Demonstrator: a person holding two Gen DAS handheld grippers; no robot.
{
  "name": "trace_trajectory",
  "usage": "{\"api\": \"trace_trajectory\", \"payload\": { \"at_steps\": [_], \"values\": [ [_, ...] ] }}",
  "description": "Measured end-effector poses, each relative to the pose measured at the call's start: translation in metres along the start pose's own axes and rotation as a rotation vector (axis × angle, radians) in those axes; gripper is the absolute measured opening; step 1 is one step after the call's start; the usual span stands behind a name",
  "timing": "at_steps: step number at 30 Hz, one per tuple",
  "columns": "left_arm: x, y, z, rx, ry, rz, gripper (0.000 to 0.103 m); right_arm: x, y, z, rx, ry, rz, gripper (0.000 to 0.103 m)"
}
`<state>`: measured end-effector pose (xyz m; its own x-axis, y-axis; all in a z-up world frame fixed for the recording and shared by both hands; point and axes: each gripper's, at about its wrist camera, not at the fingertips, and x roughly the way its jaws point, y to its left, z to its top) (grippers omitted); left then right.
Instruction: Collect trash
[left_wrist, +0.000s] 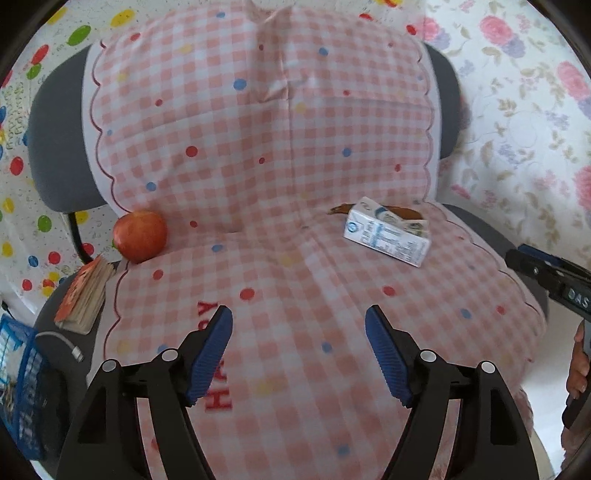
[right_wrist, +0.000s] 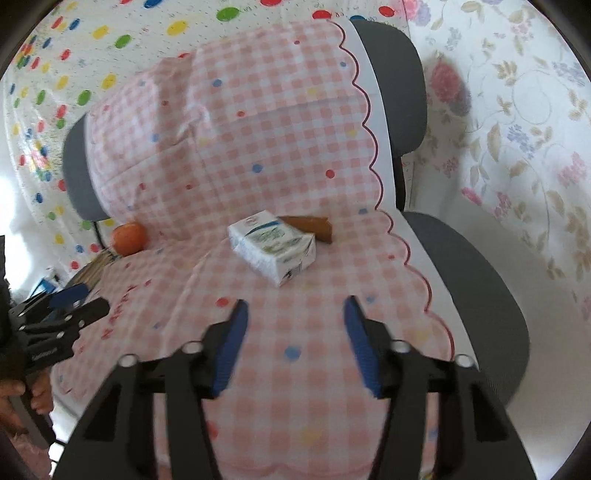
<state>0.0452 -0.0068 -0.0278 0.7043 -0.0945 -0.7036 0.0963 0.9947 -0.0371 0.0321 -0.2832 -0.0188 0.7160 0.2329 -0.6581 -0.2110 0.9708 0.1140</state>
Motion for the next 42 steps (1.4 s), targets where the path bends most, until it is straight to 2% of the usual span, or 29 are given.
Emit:
{"api": "trace_trajectory", "payload": {
  "at_steps": [2, 4, 15, 17, 21, 28, 29, 30, 32, 34, 36, 38, 42],
  "values": [
    [0.014, -0.001, 0.007, 0.0, 0.005, 0.002, 0.075, 0.018, -0.005, 0.01, -0.002, 0.001, -0.007, 0.026],
    [0.028, -0.004, 0.015, 0.007, 0.003, 0.005, 0.075, 0.044, -0.008, 0.023, -0.024, 0.011, -0.016, 0.019],
    [0.082, 0.003, 0.049, 0.008, 0.018, 0.027, 0.075, 0.156, -0.031, 0.066, -0.108, 0.154, -0.055, 0.017],
    [0.087, 0.007, 0.05, -0.002, 0.023, 0.03, 0.075, 0.166, -0.035, 0.068, -0.107, 0.176, -0.038, 0.012],
    [0.087, 0.019, 0.049, -0.027, 0.02, 0.049, 0.075, 0.164, -0.02, 0.062, -0.112, 0.205, 0.061, 0.011],
    [0.075, 0.036, 0.043, -0.067, 0.017, 0.091, 0.075, 0.148, 0.062, 0.045, -0.223, 0.216, 0.273, 0.011],
    [0.074, 0.037, 0.043, -0.067, 0.016, 0.094, 0.076, 0.143, 0.071, 0.045, -0.231, 0.21, 0.312, 0.011],
    [0.07, 0.038, 0.041, -0.068, 0.013, 0.094, 0.083, 0.14, 0.076, 0.045, -0.234, 0.205, 0.334, 0.011],
    [0.064, 0.038, 0.038, -0.064, 0.009, 0.083, 0.086, 0.132, 0.081, 0.048, -0.242, 0.181, 0.329, 0.011],
    [0.064, 0.035, 0.034, -0.055, 0.022, 0.049, 0.088, 0.128, 0.078, 0.051, -0.236, 0.158, 0.266, 0.011],
    [0.068, 0.024, 0.031, -0.034, 0.046, 0.011, 0.088, 0.122, 0.065, 0.054, -0.208, 0.132, 0.203, 0.02],
    [0.075, 0.011, 0.031, -0.018, 0.065, 0.004, 0.088, 0.118, 0.049, 0.057, -0.157, 0.111, 0.144, 0.054],
    [0.086, -0.009, 0.035, -0.002, 0.074, -0.007, 0.088, 0.111, 0.015, 0.059, -0.093, 0.087, 0.104, 0.059]
  ]
}}
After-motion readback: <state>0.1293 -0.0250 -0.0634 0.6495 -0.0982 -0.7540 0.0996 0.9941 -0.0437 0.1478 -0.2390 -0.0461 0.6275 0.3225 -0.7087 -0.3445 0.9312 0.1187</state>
